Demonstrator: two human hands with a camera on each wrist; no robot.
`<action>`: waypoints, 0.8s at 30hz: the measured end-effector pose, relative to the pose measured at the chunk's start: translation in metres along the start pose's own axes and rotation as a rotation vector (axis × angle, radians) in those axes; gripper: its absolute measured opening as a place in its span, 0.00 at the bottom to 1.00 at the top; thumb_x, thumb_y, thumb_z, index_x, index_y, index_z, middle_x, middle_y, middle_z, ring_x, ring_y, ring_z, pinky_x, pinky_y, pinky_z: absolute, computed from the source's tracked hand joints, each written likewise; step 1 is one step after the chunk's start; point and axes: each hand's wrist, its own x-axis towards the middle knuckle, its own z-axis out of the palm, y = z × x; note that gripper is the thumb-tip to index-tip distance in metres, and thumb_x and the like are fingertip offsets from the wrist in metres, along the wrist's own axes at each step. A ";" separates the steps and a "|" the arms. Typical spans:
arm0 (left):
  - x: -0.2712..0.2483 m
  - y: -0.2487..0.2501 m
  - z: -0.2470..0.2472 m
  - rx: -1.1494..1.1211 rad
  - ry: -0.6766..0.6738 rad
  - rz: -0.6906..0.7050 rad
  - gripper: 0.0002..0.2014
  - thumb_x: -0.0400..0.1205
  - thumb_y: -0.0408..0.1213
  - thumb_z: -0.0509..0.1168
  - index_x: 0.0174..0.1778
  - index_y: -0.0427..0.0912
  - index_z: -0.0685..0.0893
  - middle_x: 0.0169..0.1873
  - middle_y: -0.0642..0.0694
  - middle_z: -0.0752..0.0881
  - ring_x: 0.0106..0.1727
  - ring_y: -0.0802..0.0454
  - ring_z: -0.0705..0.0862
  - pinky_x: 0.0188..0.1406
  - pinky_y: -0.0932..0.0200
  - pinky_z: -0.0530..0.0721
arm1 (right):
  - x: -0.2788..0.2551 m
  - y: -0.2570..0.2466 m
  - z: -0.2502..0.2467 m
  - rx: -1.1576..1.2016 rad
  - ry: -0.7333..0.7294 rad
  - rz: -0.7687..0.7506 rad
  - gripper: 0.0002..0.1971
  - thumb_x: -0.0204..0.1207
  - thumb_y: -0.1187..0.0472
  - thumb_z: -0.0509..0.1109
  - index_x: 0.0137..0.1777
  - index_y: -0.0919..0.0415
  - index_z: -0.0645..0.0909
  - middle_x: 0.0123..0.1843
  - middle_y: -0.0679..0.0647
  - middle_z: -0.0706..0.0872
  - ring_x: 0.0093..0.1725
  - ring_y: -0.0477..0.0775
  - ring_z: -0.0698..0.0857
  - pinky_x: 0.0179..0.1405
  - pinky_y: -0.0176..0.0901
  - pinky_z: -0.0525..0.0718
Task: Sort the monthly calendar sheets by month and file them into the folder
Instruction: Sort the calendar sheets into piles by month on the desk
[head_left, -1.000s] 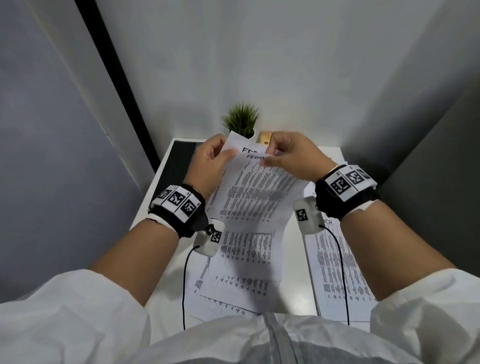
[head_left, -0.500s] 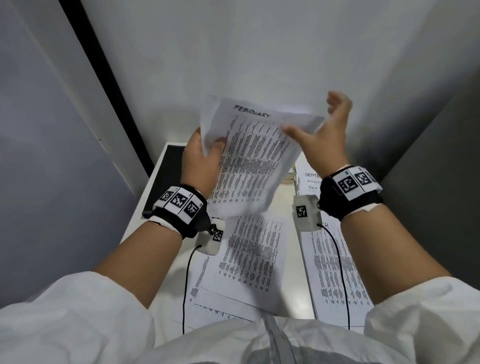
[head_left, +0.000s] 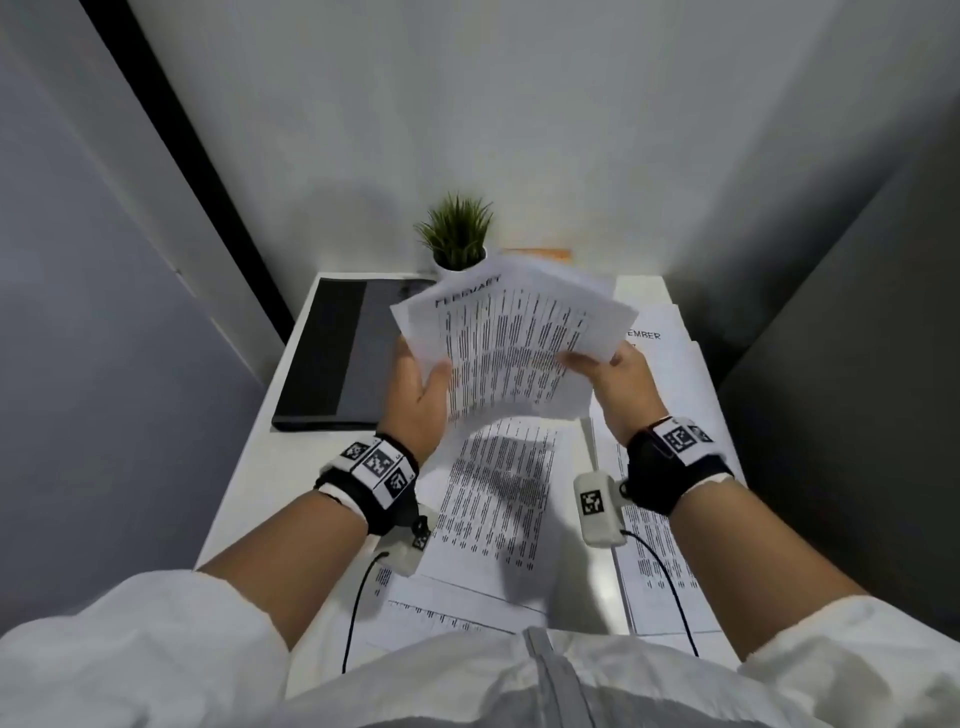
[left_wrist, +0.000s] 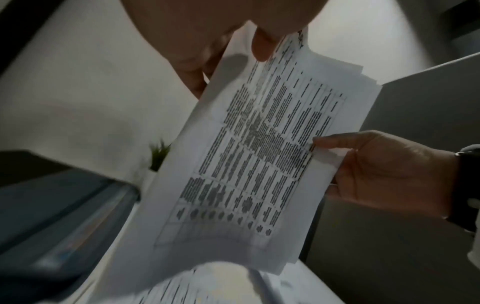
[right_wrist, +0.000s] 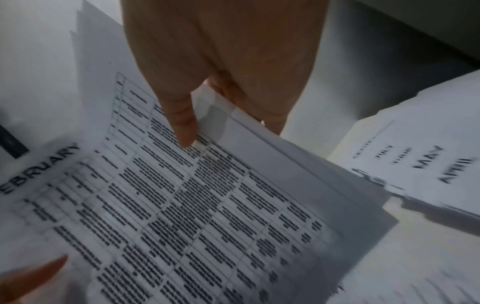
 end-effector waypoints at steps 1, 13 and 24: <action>-0.004 -0.009 0.000 0.005 0.004 -0.028 0.14 0.87 0.33 0.58 0.68 0.37 0.70 0.52 0.49 0.82 0.49 0.71 0.83 0.55 0.56 0.84 | -0.003 0.009 0.001 0.006 0.013 0.049 0.17 0.65 0.63 0.80 0.55 0.55 0.86 0.53 0.51 0.91 0.56 0.54 0.88 0.57 0.51 0.85; -0.009 -0.044 0.007 -0.110 0.146 -0.166 0.18 0.78 0.40 0.56 0.64 0.42 0.72 0.47 0.49 0.80 0.44 0.59 0.78 0.49 0.64 0.76 | -0.016 0.049 0.022 0.043 0.101 0.261 0.07 0.62 0.67 0.75 0.34 0.53 0.89 0.42 0.49 0.92 0.50 0.54 0.86 0.52 0.49 0.79; 0.010 -0.042 0.022 0.068 -0.004 -0.134 0.07 0.87 0.42 0.57 0.57 0.44 0.71 0.49 0.50 0.82 0.46 0.58 0.81 0.39 0.66 0.77 | -0.008 0.025 0.001 -0.152 0.135 0.107 0.04 0.78 0.65 0.68 0.50 0.62 0.83 0.46 0.54 0.87 0.41 0.51 0.84 0.40 0.40 0.84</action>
